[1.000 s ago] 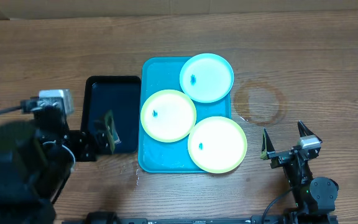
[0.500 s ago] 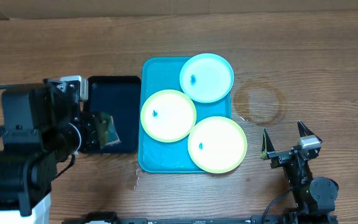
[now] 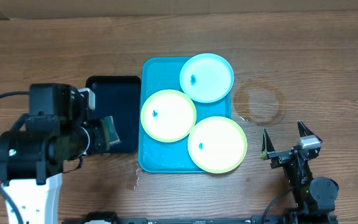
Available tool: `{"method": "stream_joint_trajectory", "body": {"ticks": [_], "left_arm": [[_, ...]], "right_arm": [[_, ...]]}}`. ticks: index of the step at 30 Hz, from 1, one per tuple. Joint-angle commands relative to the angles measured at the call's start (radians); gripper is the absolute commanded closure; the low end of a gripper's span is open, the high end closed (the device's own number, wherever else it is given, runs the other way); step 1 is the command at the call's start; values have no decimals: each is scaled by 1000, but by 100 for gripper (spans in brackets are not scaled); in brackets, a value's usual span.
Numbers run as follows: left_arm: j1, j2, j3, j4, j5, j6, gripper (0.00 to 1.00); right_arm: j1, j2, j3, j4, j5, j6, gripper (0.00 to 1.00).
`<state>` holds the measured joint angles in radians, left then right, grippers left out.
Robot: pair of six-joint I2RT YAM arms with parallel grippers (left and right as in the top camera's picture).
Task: Clean dirty plates on tray and stack at the side
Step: 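Move the left gripper over the sponge on the black tray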
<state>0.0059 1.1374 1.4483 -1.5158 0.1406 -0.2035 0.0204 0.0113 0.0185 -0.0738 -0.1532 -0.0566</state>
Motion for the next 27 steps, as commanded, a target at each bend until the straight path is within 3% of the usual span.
{"method": "stream_joint_trajectory", "body": {"ticks": [1,6,14,20,21,24,27], "left_arm": [[-6,1,-72,24,-28,-14,96],[-6,2,-127,91,-42,-14,96],[-6,2,-195,377,-43,-119,96],[-6,37,-203,459,-66,-119,96],[-6,48,-203,465,-66,-119,93],[-6,93,-203,478,-55,-123,62],[-6,138,-203,476,7,-137,51]], "right_arm": [[1,-3,-11,5,-5,-4,0],[1,-3,-11,5,-5,-3,0],[1,-3,-11,5,-5,-4,0],[1,-3,-11,5,-5,-3,0],[1,-3,-11,5,-5,-3,0],[1,-3,-11,5,-5,-4,0],[1,-3,-11,5,-5,-4,0]]}}
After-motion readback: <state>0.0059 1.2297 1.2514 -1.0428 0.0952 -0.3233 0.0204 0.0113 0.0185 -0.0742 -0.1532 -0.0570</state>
